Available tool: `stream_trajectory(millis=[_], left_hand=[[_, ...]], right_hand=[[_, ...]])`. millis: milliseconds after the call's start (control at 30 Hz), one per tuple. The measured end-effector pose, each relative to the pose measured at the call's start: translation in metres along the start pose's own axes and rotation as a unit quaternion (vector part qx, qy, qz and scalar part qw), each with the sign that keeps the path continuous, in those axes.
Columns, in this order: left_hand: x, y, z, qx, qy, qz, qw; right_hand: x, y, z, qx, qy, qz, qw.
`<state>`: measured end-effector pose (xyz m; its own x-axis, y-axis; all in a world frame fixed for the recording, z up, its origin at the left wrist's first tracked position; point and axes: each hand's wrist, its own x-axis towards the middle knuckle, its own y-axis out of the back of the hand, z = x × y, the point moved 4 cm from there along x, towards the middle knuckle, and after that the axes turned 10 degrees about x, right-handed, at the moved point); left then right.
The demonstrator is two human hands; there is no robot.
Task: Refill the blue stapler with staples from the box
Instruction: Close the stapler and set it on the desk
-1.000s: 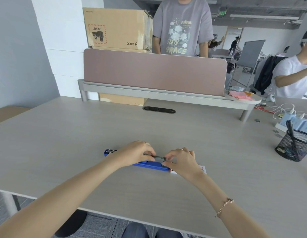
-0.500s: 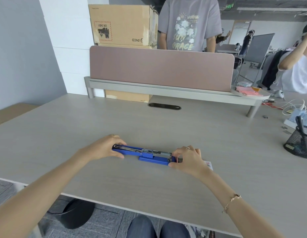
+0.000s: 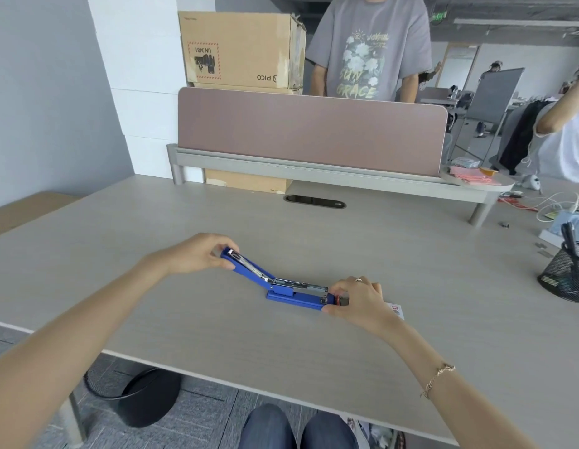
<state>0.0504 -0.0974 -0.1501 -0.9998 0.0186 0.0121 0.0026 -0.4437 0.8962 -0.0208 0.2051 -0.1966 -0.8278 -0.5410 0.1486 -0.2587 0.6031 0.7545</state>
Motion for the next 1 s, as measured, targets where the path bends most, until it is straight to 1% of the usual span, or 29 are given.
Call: stream_trajectory(millis=[67,200,267,367,500,633,867,1000], left_hand=[[0.004,0.009,0.016,-0.007,-0.010,0.004,1.000],[0.015,0.009,0.054,-0.015,-0.032,0.040,0.999],[0.019,0.000,0.067,-0.025,-0.038,0.032,0.998],[0.023,-0.015,0.075,-0.045,-0.023,0.012,0.999],[0.029,-0.034,0.083,-0.088,-0.023,0.038,0.995],[0.032,-0.048,0.088,-0.109,-0.033,0.041,0.993],[0.038,-0.062,0.094,-0.075,-0.039,0.013,0.996],[0.041,-0.074,0.096,-0.053,-0.047,-0.024,0.997]], right_hand=[[0.000,0.000,0.000,0.008,-0.002,-0.001,1.000],[-0.001,0.000,0.000,0.009,-0.004,-0.006,1.000],[-0.001,0.000,0.000,0.009,-0.001,-0.010,1.000],[-0.002,0.000,0.000,0.000,0.003,-0.015,1.000],[-0.001,0.001,0.000,-0.005,0.000,-0.011,1.000],[-0.001,0.002,0.000,0.001,0.000,-0.012,1.000],[-0.002,0.000,0.001,0.007,-0.001,-0.008,1.000],[-0.001,-0.001,0.002,0.004,-0.002,-0.007,1.000]])
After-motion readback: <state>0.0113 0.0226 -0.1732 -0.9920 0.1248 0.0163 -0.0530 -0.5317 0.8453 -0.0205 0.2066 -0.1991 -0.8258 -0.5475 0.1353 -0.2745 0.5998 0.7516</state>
